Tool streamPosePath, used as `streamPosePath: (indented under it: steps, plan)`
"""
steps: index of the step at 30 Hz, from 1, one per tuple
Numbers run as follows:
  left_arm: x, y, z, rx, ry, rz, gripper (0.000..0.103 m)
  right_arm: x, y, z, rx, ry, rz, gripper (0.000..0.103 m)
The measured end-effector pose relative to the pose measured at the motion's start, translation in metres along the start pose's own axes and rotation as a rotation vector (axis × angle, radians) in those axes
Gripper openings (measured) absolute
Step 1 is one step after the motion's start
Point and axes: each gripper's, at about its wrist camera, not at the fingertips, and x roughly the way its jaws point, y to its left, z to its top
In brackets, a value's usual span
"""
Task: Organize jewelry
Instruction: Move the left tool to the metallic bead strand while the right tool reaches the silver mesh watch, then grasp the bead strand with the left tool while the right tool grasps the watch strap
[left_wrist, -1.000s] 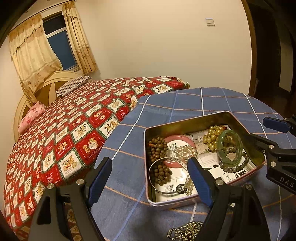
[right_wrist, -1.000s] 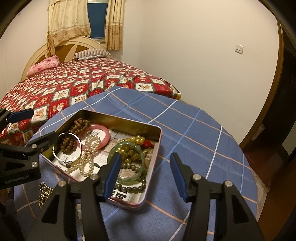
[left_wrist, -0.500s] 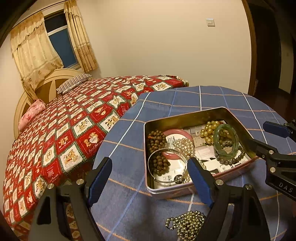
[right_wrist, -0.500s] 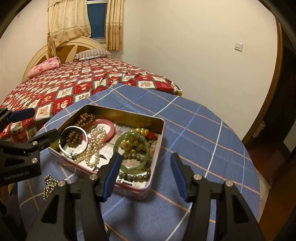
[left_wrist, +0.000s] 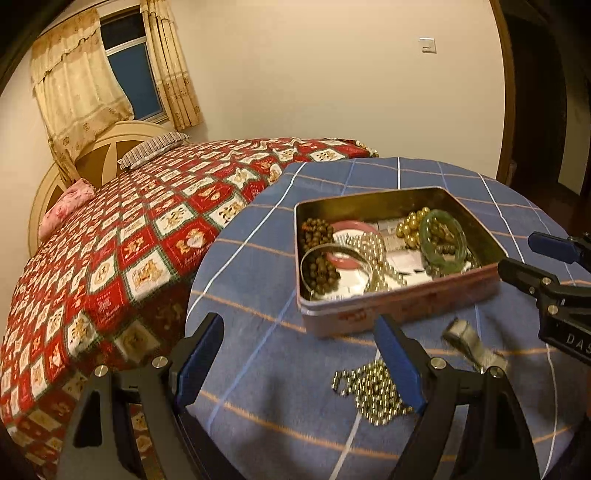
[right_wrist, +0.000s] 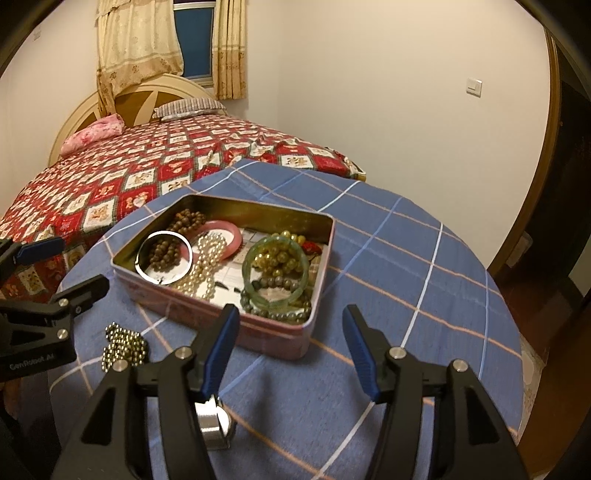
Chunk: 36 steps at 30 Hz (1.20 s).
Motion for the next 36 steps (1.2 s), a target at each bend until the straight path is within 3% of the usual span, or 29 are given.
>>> streamPosePath:
  steps: [12,23,31,36]
  plan:
    - [0.003,0.020,-0.028,-0.095,0.033,0.032,0.083,-0.008,0.006,-0.022,-0.002,0.016,0.012,0.062]
    - [0.009,0.011,-0.036,-0.080,0.055,0.021,0.083,0.003,0.029,-0.027,-0.063,0.055,0.049,0.062]
    - [0.014,0.018,-0.041,-0.104,0.074,0.055,0.083,0.015,0.044,-0.025,-0.110,0.089,0.061,0.062]
    - [0.020,0.024,-0.044,-0.136,0.099,0.033,0.083,0.025,0.046,-0.026,-0.125,0.143,0.069,0.062]
